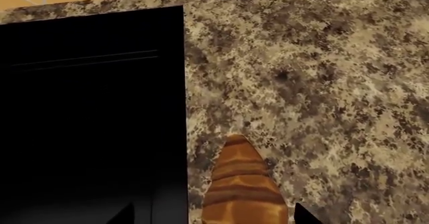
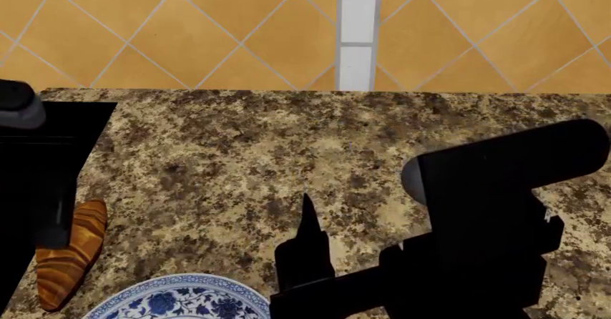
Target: Place the pastries on the plates.
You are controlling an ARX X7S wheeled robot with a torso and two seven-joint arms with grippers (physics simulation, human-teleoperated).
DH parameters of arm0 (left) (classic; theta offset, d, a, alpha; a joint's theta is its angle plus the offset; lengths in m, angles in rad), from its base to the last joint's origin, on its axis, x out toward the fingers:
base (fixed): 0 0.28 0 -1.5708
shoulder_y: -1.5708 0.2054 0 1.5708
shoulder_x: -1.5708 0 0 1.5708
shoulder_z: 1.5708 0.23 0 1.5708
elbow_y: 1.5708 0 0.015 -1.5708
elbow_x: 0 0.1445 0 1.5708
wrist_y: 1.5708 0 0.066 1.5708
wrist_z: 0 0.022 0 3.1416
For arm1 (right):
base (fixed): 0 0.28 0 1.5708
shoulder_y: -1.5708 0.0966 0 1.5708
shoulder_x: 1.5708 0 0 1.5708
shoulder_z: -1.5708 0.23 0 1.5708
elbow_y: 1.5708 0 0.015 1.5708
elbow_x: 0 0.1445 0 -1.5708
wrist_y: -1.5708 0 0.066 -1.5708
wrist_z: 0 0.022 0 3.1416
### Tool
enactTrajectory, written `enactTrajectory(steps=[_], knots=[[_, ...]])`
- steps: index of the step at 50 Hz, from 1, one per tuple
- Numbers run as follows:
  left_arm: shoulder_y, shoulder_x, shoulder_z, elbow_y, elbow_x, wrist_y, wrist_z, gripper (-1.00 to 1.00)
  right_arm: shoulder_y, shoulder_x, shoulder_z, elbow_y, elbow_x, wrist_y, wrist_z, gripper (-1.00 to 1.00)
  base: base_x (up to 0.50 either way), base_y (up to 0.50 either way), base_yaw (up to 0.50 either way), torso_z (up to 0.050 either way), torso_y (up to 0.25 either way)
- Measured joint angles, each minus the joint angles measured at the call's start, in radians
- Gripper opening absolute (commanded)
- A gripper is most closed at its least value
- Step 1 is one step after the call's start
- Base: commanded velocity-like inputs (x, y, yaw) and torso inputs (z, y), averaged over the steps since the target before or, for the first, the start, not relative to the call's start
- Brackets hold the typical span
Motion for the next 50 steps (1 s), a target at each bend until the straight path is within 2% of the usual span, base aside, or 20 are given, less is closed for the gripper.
enactTrajectory(steps=[50], knots=[[0.042, 0.035, 0.058, -0.063, 0.09, 0.058, 0.103, 1.0, 0.022, 0.018, -0.024, -0.018, 0.054, -0.019, 0.025, 1.0, 0.0, 0.0, 0.0, 0.0, 0.0]])
